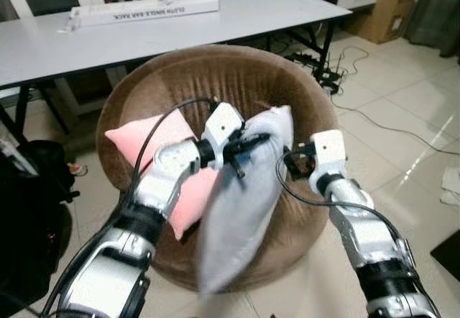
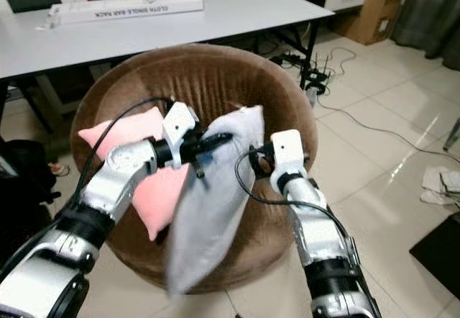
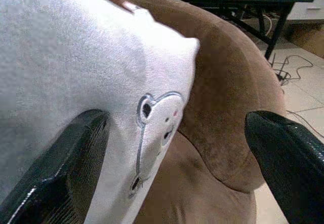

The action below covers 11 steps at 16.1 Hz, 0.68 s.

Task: Move the pillow to the sofa from floor

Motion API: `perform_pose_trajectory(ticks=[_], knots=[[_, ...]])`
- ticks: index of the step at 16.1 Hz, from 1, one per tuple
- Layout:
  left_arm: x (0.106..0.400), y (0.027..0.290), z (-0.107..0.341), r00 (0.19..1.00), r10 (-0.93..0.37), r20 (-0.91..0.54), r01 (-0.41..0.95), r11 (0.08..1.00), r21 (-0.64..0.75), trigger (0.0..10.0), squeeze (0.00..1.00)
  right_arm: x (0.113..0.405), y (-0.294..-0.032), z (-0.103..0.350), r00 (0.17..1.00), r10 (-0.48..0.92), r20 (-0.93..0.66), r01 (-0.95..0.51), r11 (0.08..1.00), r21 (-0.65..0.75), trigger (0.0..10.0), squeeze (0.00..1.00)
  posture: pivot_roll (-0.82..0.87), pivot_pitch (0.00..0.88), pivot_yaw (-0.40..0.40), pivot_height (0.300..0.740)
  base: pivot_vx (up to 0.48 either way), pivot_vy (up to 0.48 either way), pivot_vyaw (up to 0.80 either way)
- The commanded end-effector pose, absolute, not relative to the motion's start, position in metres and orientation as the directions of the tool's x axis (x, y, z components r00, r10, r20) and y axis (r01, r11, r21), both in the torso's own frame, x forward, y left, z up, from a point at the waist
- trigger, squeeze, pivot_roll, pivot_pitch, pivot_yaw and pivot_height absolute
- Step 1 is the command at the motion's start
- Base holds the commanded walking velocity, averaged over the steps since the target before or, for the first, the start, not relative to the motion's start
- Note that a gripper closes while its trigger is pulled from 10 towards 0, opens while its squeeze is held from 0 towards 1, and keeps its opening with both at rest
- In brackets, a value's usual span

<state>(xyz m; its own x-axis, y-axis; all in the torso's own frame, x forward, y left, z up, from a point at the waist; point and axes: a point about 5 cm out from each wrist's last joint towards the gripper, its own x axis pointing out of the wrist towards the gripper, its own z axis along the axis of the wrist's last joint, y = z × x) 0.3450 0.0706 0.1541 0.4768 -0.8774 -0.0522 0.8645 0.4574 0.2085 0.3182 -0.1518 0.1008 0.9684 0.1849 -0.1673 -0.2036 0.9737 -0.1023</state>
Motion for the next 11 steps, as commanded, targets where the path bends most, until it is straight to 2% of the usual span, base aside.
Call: perform_pose_trajectory(ticks=[1, 3, 7, 9, 11], knots=[[0.349, 0.062, 0.17, 0.434, -0.901, -0.002, 0.871, 0.419, 0.257, 10.0, 0.0, 0.315, -0.153, 0.105, 0.968, 0.195, -0.157, -0.214, 0.97, -0.118, 10.0, 0.0, -0.06, 0.0, 0.055, 0.74, 0.0, 0.0, 0.0], [0.352, 0.053, 0.173, 0.389, -0.921, 0.0, 0.888, 0.375, 0.265, 10.0, 0.0, 0.308, -0.158, 0.107, 0.97, 0.191, -0.148, -0.21, 0.969, -0.127, 10.0, 0.0, -0.08, 0.0, 0.059, 0.74, 0.0, 0.0, 0.0], [0.356, 0.021, 0.191, 0.27, -0.962, 0.041, 0.913, 0.269, 0.308, 10.0, 0.0, 0.272, -0.185, 0.135, 0.965, 0.259, -0.043, -0.263, 0.957, -0.121, 10.0, 0.0, -0.21, 0.0, 0.075, 0.74, 0.0, 0.0, 0.0], [0.359, 0.016, 0.2, 0.256, -0.965, 0.054, 0.909, 0.259, 0.326, 10.0, 0.0, 0.262, -0.191, 0.146, 0.957, 0.29, -0.014, -0.289, 0.951, -0.109, 10.0, 0.0, -0.23, 0.0, 0.071, 0.74, 0.0, 0.0, 0.0], [0.363, 0.019, 0.2, 0.301, -0.953, 0.03, 0.892, 0.293, 0.343, 10.0, 0.0, 0.251, -0.198, 0.154, 0.952, 0.305, -0.006, -0.304, 0.947, -0.104, 10.0, 0.0, -0.25, 0.0, 0.069, 0.74, 0.0, 0.0, 0.0]])
